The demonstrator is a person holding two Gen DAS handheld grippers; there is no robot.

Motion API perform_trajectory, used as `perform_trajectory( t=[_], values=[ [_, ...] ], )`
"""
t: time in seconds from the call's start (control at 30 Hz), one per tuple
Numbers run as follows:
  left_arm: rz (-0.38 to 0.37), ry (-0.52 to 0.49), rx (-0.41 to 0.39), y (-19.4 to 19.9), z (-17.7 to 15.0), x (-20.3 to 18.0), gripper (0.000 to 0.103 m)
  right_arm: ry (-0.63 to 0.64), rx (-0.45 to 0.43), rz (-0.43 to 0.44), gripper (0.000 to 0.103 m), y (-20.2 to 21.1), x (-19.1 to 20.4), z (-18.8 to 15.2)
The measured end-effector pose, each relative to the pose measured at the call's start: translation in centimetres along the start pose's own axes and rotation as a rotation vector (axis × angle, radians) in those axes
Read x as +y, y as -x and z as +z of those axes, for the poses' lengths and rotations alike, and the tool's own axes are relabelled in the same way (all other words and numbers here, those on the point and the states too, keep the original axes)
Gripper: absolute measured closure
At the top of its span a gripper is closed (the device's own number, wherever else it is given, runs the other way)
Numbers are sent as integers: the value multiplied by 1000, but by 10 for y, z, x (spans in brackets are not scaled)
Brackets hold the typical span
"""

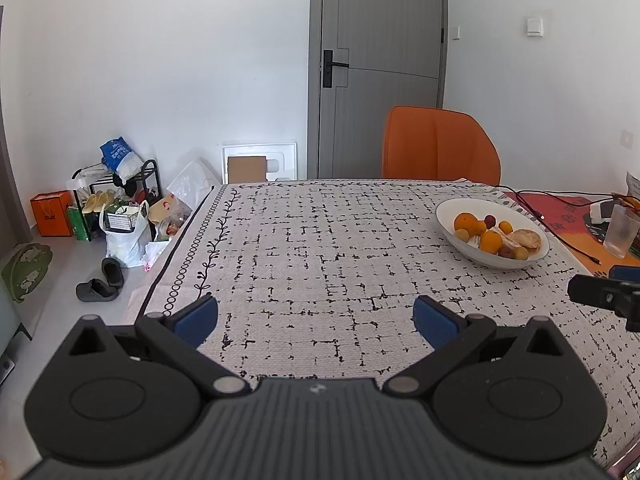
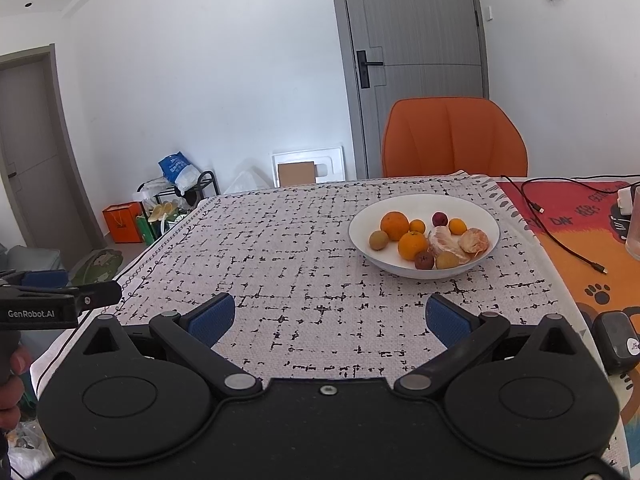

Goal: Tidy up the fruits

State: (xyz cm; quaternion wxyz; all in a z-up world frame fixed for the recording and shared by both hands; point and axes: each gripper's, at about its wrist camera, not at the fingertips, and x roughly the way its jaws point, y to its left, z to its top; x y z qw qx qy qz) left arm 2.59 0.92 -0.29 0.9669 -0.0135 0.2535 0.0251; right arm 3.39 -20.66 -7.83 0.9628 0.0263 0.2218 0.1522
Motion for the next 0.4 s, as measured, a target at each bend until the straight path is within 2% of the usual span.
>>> perform_trajectory(
  t=[0.4],
  values=[
    [-9, -5, 4, -1, 1, -2, 0, 0, 7, -2, 0, -2, -2, -1]
  ],
)
